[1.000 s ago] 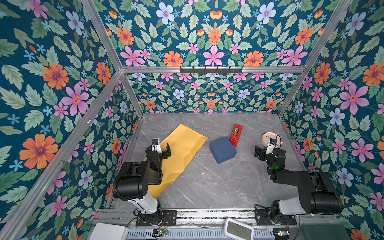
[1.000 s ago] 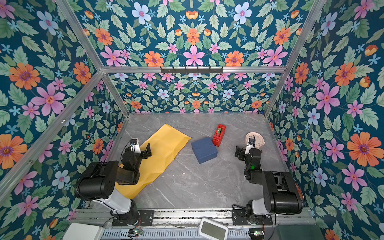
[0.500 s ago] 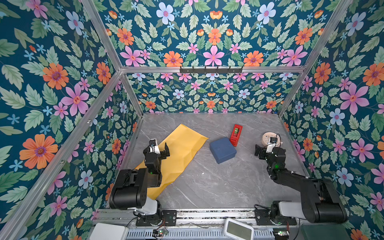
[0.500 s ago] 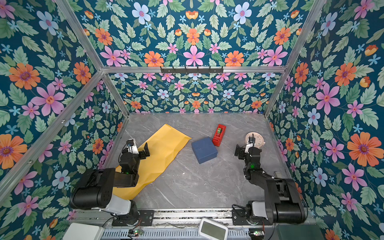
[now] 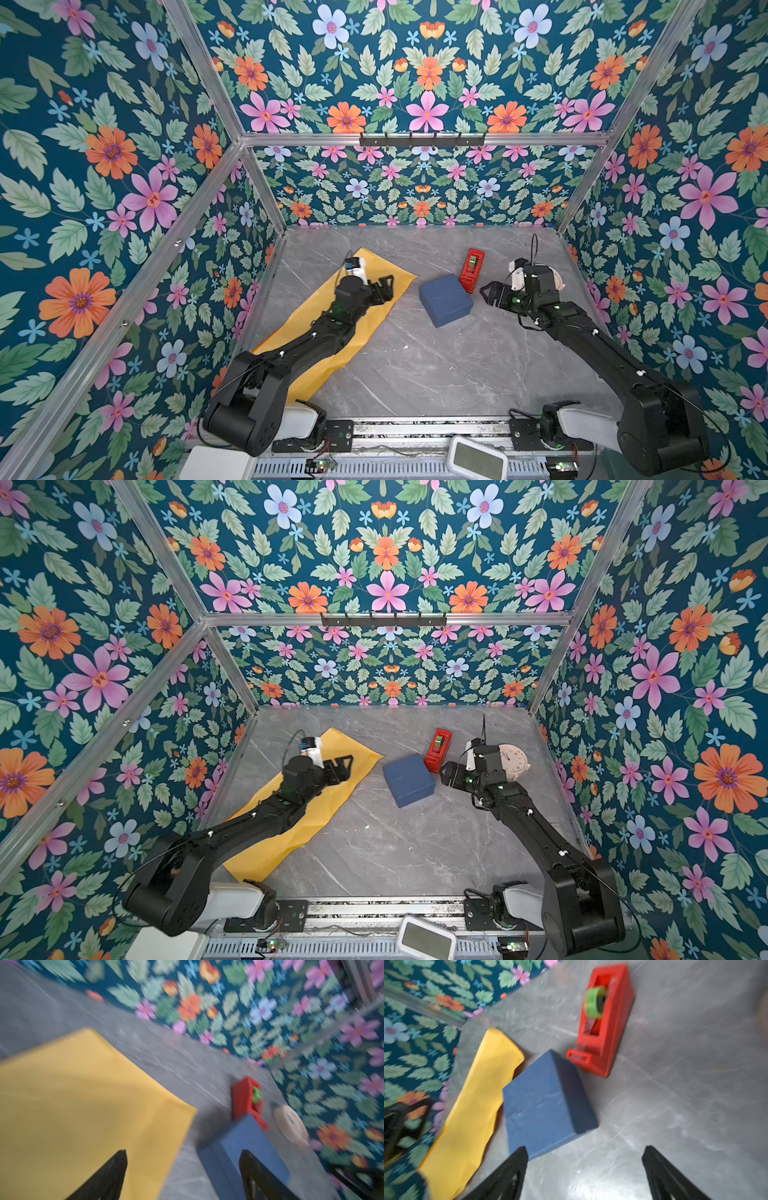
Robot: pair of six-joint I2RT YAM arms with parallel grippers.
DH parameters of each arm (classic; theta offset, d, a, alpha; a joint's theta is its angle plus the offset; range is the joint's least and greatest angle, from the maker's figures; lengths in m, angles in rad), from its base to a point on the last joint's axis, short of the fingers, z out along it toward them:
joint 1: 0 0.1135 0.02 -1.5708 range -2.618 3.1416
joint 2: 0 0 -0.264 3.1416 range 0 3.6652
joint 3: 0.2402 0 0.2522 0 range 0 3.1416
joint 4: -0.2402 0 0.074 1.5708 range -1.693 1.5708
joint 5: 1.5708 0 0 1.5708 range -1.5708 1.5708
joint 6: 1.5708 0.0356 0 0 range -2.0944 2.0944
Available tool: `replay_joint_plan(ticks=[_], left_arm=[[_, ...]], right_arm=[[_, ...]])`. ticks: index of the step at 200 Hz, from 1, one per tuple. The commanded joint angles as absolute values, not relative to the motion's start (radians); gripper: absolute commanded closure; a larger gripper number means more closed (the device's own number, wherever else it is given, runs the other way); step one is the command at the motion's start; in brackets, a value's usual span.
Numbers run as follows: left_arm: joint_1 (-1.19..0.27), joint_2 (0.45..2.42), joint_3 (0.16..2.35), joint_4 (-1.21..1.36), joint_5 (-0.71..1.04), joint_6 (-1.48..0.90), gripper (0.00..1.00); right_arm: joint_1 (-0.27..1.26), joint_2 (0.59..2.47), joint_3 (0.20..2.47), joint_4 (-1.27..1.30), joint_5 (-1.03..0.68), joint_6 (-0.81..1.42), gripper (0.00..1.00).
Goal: Wrap the gift box in paper
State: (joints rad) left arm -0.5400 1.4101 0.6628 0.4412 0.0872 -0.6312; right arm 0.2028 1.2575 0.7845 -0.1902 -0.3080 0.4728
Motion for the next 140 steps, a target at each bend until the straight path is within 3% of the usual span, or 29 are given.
replay_joint_plan(ticks=[1, 49, 96, 140], left_arm=[[-0.664, 1.516, 0.756, 0.363, 0.157, -0.771, 0.11], [-0.732, 1.758, 0.889, 0.414, 0.236, -0.893, 0.13], [-0.723, 1.858, 0.944, 0.462, 0.293, -0.933, 0.2], [-0.646, 1.898, 0.969, 0.491, 0.312, -0.951, 0.22]], right_arm=[[0.209, 1.325, 0.822, -0.23, -0.443, 0.505, 0.12], [0.209, 1.478, 0.892, -0.19, -0.549, 0.508, 0.22], [0.224, 1.552, 0.881, -0.065, -0.611, 0.59, 0.36], [0.287, 1.68, 0.987, -0.005, -0.587, 0.639, 0.41]])
